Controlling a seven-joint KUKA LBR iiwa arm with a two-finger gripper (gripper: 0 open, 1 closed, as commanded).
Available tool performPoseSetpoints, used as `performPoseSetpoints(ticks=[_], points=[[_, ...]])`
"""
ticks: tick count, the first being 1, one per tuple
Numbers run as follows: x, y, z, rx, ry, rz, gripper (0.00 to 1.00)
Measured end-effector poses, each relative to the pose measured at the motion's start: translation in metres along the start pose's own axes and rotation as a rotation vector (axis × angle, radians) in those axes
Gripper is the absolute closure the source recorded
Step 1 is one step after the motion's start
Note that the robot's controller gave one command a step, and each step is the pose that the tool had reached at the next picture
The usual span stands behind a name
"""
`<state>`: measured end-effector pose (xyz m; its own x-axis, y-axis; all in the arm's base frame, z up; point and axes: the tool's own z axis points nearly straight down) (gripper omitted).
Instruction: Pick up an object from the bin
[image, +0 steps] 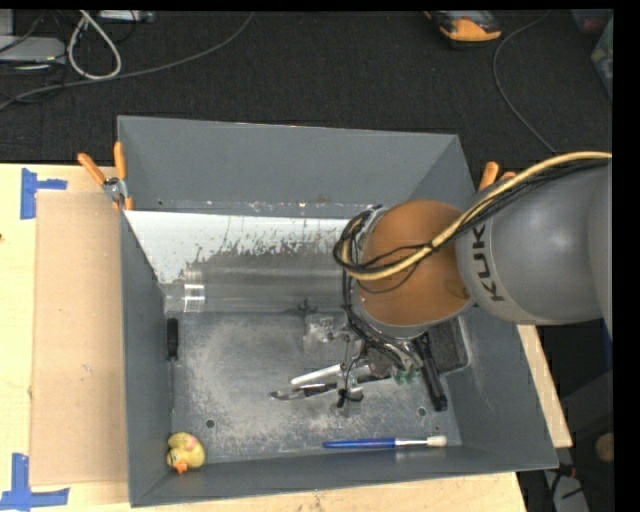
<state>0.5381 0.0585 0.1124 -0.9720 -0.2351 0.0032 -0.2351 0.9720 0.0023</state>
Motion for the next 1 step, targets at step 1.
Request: performPoseSetpoints(ticks=[1], points=[[0.034,-0.0558,0.0454,0.001,0.002,0.169,0.0]])
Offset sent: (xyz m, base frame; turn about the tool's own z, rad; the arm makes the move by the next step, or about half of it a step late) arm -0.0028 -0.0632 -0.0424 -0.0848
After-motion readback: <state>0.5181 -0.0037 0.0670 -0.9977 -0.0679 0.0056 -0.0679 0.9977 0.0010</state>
